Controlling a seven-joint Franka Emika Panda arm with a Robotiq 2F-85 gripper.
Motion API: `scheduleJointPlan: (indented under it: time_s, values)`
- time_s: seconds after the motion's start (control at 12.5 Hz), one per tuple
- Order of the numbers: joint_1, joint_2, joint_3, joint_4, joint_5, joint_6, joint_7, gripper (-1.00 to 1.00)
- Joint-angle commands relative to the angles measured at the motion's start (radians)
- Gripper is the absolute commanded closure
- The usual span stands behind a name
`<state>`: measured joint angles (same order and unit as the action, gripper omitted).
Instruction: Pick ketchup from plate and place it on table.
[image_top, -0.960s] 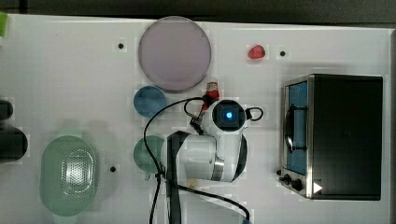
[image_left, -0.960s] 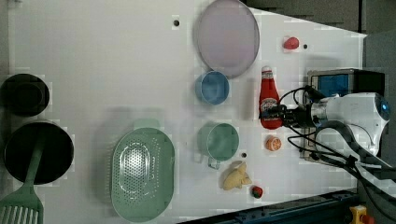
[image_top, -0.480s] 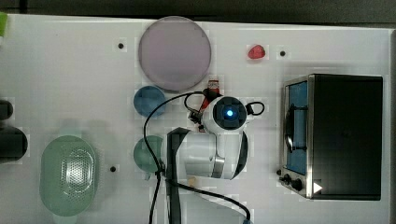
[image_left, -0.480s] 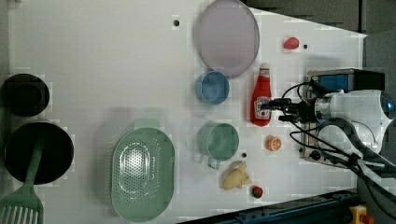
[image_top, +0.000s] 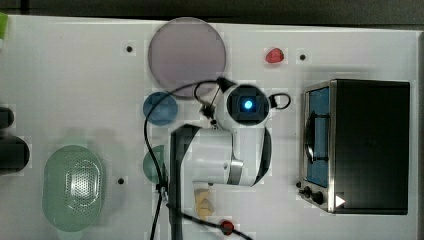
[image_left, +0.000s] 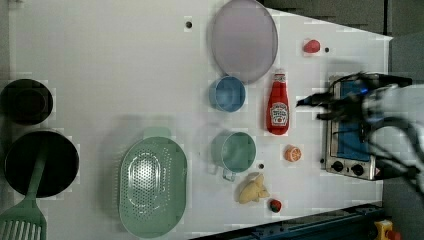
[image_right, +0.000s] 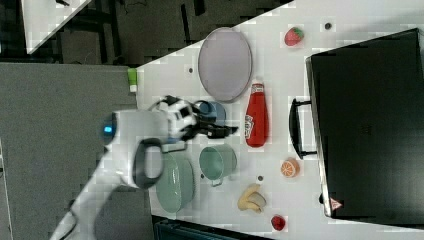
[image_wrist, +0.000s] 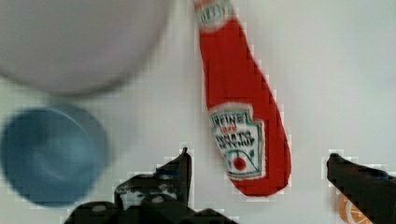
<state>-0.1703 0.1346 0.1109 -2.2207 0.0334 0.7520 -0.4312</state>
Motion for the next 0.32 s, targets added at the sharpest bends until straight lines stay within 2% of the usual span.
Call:
scheduleJointPlan:
  time_s: [0.08,0.32]
  values:
    - [0.003,-0.083,0.016,0.156,0.002,-0.124,0.217,-1.00]
    - [0.004,-0.102,0.024,0.285,0.002,-0.326,0.368,-1.00]
